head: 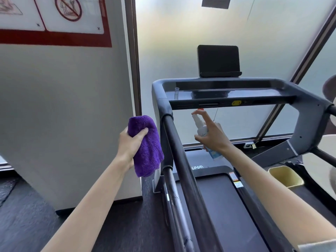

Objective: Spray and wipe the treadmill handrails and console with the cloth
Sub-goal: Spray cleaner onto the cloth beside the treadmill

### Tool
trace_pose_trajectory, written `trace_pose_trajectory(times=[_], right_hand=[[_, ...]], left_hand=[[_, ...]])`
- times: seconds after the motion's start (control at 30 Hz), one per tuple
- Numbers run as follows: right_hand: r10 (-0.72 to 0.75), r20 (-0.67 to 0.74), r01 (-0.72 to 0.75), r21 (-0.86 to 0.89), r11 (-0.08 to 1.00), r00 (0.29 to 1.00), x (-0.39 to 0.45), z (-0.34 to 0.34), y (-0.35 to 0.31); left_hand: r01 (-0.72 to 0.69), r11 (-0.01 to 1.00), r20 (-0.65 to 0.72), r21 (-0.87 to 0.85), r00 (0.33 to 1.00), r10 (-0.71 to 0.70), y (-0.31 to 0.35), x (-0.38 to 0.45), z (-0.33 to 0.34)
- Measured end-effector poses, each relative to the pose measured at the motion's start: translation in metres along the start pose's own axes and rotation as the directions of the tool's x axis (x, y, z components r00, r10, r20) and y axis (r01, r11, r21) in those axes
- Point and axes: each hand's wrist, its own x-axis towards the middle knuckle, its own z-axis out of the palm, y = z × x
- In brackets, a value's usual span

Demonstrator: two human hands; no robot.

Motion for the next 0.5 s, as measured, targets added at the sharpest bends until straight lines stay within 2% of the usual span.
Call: trace_pose_trajectory(times=[0.27, 0.5], right_hand=[[-0.012, -0.05, 0.003, -0.181, 0.983, 0.999, 0.014, 0.013, 0.01], [-0.058, -0.096, 0.045, -0.126, 0.991, 0.994, 0.016, 0.013, 0.012]], left_hand=[[0.002, 1.0, -0.014, 0.015, 1.0, -0.001, -0.001, 0.008, -0.001], [0.019, 1.0, -0.009, -0.012, 1.0, -0.019, -0.004, 0.01, 0.001]])
